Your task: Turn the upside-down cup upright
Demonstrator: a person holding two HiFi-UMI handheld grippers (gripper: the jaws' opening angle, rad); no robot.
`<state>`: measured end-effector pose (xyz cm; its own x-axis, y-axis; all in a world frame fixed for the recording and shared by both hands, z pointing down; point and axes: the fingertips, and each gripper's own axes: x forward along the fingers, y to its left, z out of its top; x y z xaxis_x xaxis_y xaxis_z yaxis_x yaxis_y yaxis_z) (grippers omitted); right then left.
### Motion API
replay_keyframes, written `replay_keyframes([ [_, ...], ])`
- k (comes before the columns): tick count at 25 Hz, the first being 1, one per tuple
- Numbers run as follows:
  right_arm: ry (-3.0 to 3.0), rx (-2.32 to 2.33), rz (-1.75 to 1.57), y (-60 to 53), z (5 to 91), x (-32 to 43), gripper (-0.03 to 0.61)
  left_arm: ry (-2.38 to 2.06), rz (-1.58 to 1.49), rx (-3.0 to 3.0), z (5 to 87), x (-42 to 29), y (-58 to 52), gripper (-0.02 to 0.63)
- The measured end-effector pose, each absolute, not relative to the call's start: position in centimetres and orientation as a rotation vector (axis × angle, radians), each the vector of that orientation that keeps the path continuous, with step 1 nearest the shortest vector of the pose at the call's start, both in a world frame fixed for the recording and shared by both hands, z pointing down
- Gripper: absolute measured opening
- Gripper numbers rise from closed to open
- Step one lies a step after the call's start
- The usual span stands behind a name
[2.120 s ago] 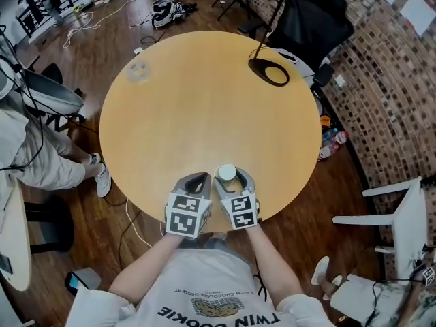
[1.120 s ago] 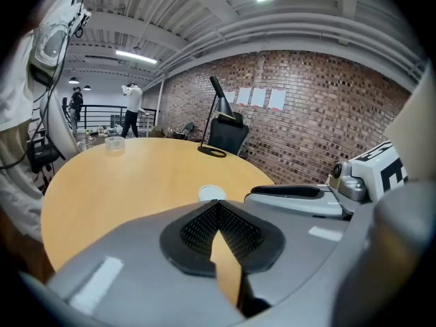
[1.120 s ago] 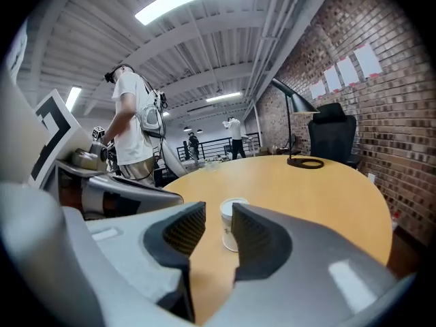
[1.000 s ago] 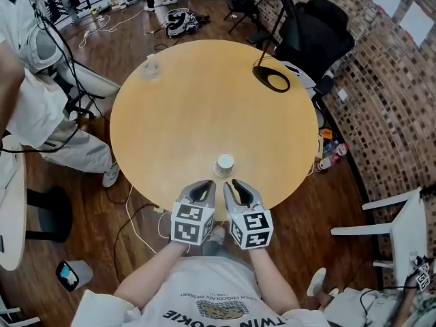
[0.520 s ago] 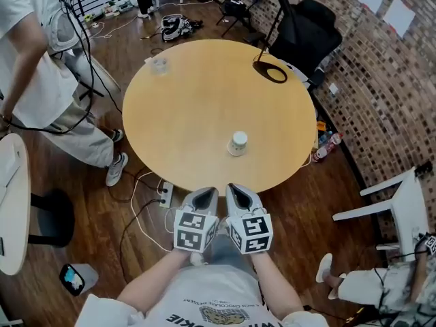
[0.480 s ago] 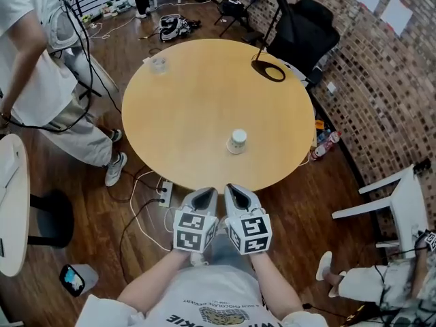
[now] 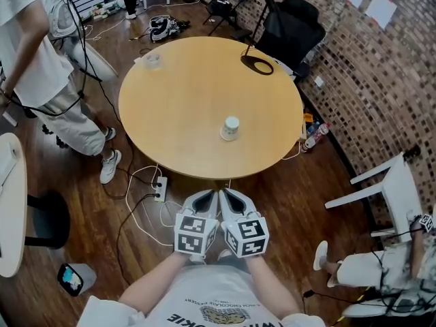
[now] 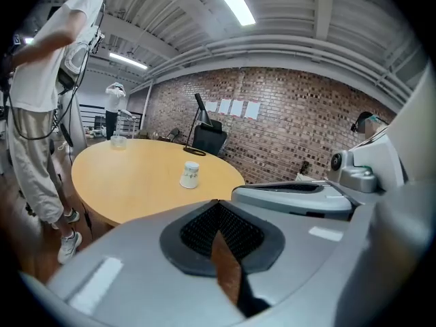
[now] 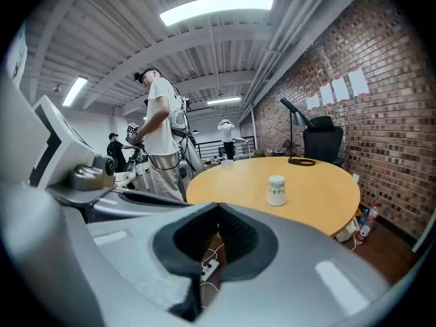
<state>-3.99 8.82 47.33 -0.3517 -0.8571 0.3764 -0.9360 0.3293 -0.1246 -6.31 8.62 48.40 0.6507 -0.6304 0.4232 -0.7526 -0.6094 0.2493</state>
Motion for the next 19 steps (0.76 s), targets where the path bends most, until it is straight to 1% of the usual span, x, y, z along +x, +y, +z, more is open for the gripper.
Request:
replay_keyframes([
  [19,-2.375,1.668,0.516,14.5,46.3,2.5,0.003,-1.131,0.455,2.466,47.2,-0.9,14.4,0.003],
])
